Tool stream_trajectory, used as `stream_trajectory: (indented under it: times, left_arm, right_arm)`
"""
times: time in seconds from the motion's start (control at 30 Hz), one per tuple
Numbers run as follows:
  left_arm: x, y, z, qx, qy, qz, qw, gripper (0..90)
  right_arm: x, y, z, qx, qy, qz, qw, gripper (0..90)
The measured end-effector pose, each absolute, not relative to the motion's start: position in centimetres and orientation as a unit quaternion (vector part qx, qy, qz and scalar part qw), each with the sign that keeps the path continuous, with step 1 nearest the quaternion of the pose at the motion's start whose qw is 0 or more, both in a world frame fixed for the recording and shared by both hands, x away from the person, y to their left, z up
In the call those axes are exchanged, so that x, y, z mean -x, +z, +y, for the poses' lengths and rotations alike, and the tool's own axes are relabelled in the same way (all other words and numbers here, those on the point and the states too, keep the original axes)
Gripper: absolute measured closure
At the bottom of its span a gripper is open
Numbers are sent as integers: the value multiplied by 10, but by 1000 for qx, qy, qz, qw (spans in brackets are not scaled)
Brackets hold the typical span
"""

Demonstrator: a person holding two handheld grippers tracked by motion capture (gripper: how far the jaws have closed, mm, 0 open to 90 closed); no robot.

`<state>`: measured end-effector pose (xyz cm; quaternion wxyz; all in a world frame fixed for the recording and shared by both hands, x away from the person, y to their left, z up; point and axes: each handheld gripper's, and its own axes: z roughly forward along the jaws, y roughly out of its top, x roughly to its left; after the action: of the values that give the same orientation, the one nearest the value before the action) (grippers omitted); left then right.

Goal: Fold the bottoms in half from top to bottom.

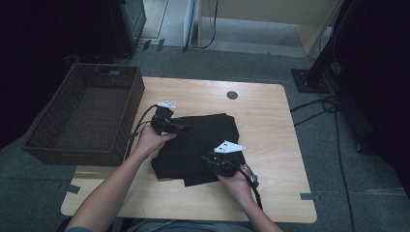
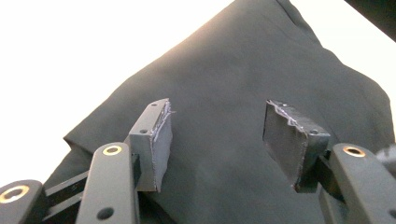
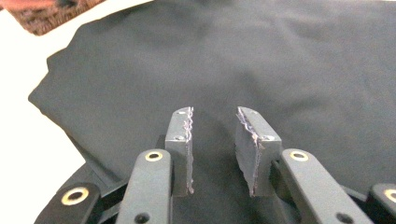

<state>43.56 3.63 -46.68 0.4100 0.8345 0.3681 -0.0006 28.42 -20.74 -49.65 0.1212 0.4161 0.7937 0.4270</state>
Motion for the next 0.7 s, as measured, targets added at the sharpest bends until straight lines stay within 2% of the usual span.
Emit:
stream_trajectory:
  times: [0.23, 0.33, 0.37, 0.6, 0.7]
  left_arm:
    - [-461, -468, 33, -826, -14, 376, 421, 400]
    - [-467, -471, 33, -814, -5, 380, 439, 409]
    - [-474, -474, 32, -817, -17, 385, 428, 407]
    - [-483, -480, 24, -821, -12, 381, 426, 394]
    - [-487, -491, 19, -831, -21, 380, 406, 382]
  right_arm:
    - [-285, -502, -206, -410, 423, 798, 127, 651]
    - [-285, -504, -207, -411, 425, 797, 124, 651]
    - [-284, -504, -207, -411, 424, 797, 126, 649]
    - [-283, -506, -206, -406, 426, 798, 133, 645]
    - [-283, -507, -206, -405, 428, 797, 134, 644]
